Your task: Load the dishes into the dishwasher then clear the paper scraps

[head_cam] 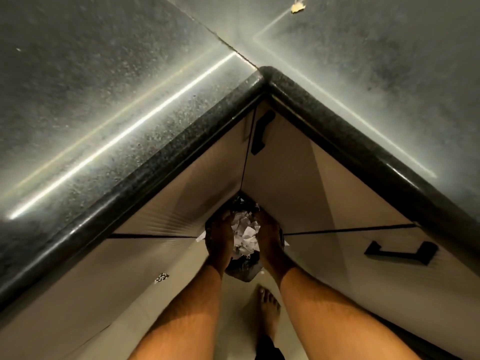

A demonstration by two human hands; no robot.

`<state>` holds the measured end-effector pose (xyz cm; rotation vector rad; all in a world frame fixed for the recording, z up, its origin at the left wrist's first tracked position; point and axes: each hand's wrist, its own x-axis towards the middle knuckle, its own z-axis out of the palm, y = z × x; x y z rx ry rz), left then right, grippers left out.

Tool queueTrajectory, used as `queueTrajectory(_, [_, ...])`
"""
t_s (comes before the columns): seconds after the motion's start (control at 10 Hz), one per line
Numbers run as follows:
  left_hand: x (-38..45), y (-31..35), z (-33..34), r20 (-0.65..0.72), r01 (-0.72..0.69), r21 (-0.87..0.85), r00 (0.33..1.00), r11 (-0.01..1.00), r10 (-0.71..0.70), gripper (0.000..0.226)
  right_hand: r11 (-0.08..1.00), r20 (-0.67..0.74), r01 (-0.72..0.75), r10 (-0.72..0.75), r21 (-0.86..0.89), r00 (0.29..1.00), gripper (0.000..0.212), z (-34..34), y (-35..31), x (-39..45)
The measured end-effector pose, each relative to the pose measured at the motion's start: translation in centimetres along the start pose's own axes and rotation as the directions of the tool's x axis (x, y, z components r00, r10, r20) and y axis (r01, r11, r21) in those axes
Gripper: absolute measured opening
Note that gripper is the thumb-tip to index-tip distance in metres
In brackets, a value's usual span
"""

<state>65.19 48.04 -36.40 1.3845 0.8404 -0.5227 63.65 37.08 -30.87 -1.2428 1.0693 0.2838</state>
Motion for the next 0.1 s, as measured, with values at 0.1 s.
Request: queueTrajectory(0.1, [-2.53, 1.22, -0.45, 0.033, -0.098, 0.161, 0.995, 0.982, 0.094, 0.048, 0.996, -0.024, 0.085, -0.085, -0.004, 0.996, 0.03, -0.18, -0.05, -1.36])
